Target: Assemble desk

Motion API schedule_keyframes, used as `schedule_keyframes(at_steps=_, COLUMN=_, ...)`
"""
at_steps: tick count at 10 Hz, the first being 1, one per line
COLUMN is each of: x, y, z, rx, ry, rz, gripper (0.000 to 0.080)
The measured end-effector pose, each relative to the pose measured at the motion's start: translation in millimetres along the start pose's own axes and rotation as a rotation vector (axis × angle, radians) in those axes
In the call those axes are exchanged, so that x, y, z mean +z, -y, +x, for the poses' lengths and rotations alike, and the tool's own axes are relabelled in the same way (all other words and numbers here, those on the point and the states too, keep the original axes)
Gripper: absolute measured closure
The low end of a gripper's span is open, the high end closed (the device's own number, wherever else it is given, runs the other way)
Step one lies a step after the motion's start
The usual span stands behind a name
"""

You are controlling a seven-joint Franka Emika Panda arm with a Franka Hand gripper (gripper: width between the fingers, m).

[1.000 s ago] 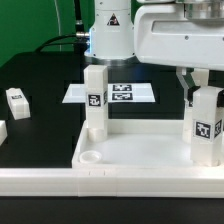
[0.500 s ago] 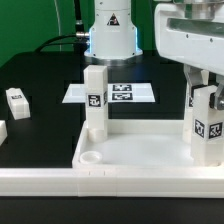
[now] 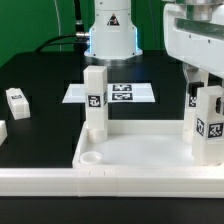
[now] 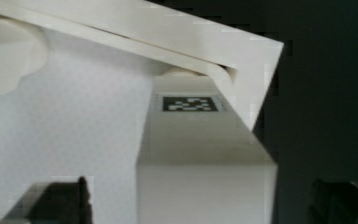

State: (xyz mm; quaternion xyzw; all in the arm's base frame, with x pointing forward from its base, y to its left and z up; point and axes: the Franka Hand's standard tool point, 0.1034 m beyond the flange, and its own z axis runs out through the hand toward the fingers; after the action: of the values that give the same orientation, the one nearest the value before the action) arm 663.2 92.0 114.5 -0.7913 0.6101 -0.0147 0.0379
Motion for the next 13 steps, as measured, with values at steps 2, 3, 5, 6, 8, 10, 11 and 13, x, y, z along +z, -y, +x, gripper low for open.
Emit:
schedule_keyframes(at_steps=2, x=0.0, y=-0.1, z=-5.9, rx=-0.208, ry=0.0, rz=-0.005, gripper=0.0161)
schedule_keyframes(at_steps=3, x=0.1, y=0.5, z=-7.8, rx=-0.323, ry=0.0, rz=-0.003, gripper=0.0151)
schedule_keyframes(at_steps=5, x=0.3, y=1.8, z=-12.1, rx=-0.503, ry=-0.001, rz=0.002, gripper=0.0151)
schedule_keyframes(at_steps=6, x=0.7, y=3.7, z=-11.5, rx=-0.564, ry=-0.01, rz=0.017, gripper=0.0151)
schedule_keyframes(at_steps=8, x=0.2, y=4.9, z=-11.7, rx=-0.727, ry=-0.018, rz=0.02, gripper=0.0151)
schedule_keyframes(at_steps=10, x=-0.1, y=5.3, z=-11.1, rx=-0.936, ry=-0.026, rz=0.016, gripper=0.0151)
schedule_keyframes(at_steps=11, x=-0.1, y=5.2, z=-10.6, rx=-1.019, ry=-0.028, rz=0.014, gripper=0.0151)
schedule_keyframes(at_steps=13, x=-0.1, y=5.1, z=-9.6, rx=-1.149, ry=-0.029, rz=0.012, gripper=0.0151)
